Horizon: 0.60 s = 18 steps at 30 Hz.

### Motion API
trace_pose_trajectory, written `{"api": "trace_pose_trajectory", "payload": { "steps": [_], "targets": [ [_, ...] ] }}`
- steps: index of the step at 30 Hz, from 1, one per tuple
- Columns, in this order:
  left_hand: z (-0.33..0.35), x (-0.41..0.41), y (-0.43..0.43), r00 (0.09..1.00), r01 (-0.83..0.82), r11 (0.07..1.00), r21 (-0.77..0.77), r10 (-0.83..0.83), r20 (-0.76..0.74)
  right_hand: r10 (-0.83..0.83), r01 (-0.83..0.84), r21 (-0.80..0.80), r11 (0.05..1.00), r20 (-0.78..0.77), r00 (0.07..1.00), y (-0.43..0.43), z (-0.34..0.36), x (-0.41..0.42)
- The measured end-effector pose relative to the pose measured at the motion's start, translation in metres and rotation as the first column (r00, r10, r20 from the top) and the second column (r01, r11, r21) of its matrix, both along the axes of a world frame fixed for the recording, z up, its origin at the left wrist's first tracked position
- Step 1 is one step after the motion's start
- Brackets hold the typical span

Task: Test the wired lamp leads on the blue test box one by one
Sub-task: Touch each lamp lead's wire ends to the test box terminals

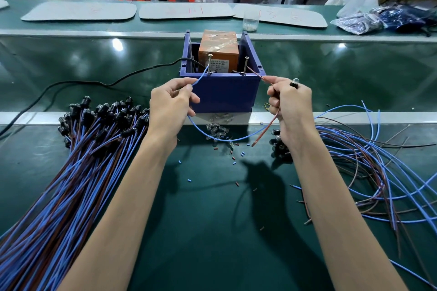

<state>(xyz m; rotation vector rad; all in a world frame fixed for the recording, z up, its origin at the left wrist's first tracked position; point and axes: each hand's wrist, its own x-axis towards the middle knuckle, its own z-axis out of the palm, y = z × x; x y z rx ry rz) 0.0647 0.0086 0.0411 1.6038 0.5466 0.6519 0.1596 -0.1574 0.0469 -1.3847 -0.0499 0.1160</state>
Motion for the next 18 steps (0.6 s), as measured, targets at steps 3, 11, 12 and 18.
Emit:
{"api": "trace_pose_trajectory", "payload": {
  "steps": [3, 11, 12, 18],
  "targets": [
    [0.0000, -0.0003, -0.0002, 1.000, 0.008, 1.000, 0.002, -0.008, -0.004, 0.007, -0.007, 0.013, 1.000, -0.004, 1.000, -0.0015, 0.0016, 0.0000],
    [-0.0006, 0.0003, 0.0002, 1.000, 0.028, 1.000, 0.003, -0.028, -0.009, 0.010, -0.010, 0.016, 1.000, -0.004, 1.000, -0.0025, 0.0024, 0.0005],
    [-0.0004, 0.0000, 0.0006, 1.000, 0.029, 1.000, 0.002, -0.029, -0.008, 0.003, -0.003, 0.022, 1.000, -0.006, 1.000, -0.0026, 0.0023, 0.0008],
    [0.0000, 0.0006, 0.0035, 0.999, -0.033, 0.999, -0.038, 0.034, 0.024, 0.005, -0.005, -0.008, 1.000, -0.002, 1.000, -0.0004, -0.0008, 0.0010]
  ]
}}
